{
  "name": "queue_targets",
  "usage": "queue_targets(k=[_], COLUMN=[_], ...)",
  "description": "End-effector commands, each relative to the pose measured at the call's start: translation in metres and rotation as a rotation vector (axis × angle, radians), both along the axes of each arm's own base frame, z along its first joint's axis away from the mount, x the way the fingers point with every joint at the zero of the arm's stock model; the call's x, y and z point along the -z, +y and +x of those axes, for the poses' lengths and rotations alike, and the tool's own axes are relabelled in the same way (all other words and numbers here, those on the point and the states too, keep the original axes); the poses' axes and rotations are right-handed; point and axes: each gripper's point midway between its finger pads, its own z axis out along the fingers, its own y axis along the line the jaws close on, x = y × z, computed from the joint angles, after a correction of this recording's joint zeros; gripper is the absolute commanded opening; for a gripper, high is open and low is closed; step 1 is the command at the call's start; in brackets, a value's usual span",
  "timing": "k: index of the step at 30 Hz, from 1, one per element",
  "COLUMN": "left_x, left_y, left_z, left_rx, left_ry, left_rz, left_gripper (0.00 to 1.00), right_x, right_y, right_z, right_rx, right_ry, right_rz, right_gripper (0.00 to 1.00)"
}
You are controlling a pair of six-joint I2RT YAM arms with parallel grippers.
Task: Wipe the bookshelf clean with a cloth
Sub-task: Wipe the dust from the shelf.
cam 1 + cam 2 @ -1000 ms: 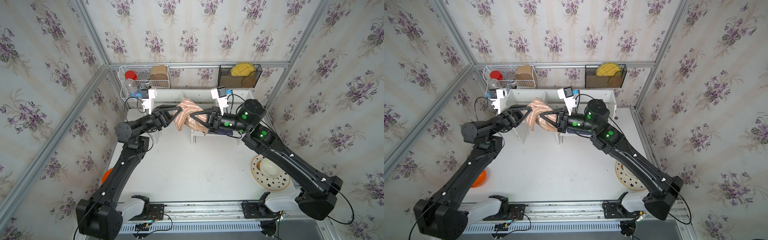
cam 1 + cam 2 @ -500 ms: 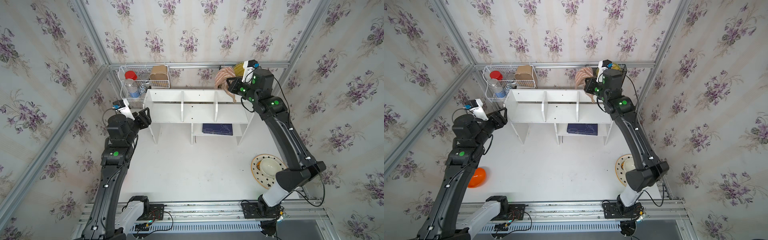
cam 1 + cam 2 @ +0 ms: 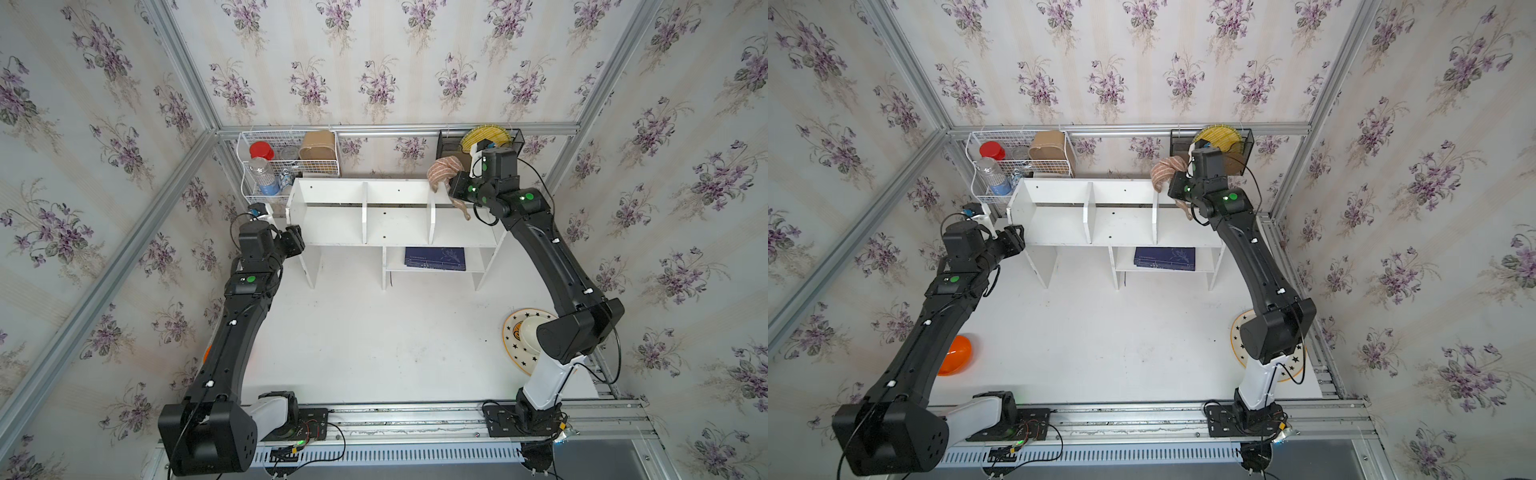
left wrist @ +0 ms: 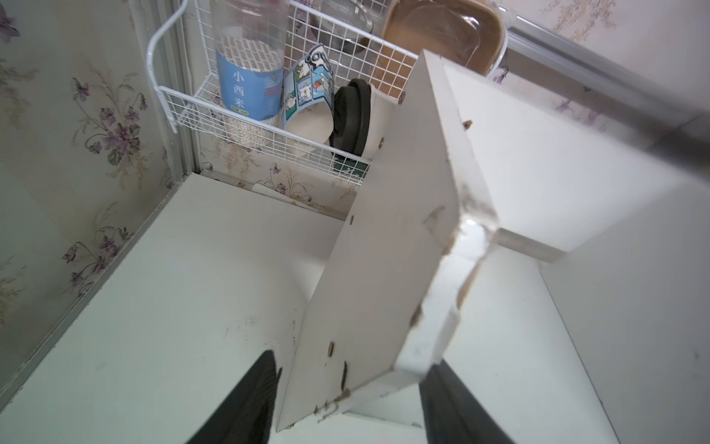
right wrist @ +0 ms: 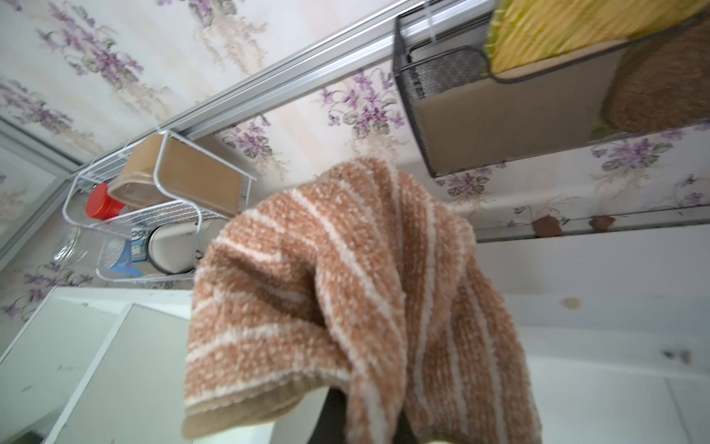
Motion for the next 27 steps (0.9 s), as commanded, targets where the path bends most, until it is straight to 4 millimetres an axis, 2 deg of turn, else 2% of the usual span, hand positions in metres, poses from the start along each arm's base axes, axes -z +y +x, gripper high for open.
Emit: queue_targets(k=[1,5,9,11,16,19,21,23,27], left_x=[-0.016,-0.018,-0.016,-0.015,-0.012,-0.010,-0.010,-0.010,-0.011], left_y=[-0.015,-0.024,-0.028,-0.028,-0.026,-0.024,-0.024,-0.025,-0.029], left_z=[0.011,0.012,0.012,0.012,0.012,0.011,0.011,0.010,0.008], left_rx=[0.094,0.147,0.166,0.167,0.158,0.144,0.144,0.148,0.159], left_ry=[-0.101,-0.137,-0.138,-0.137,-0.131,-0.128,-0.129,-0.131,-0.134], left_rz=[-0.005,-0.013,-0.012,-0.008,0.004,0.010,0.013,0.013,0.025], left_gripper=[0.49,0.35,0.24,0.20,0.11,0.04,0.00,0.00,0.00], right_x=[-0.003,0.003,0.008,0.005,-0.007,-0.007,-0.003,-0.002,0.002], right_y=[0.022,0.032,0.015,0.000,-0.070,-0.105,-0.121,-0.125,-0.113], right_z=[-0.007,-0.004,0.005,0.009,0.016,0.015,0.015,0.015,0.014], right_rx=[-0.078,-0.097,-0.016,0.038,0.228,0.315,0.358,0.366,0.323], right_ry=[-0.024,-0.014,-0.012,-0.015,-0.001,0.023,0.040,0.044,0.058], right_rz=[-0.041,-0.054,-0.112,-0.123,-0.129,-0.138,-0.152,-0.171,-0.149], right_gripper=[0.00,0.00,0.00,0.00,0.00,0.00,0.00,0.00,0.00])
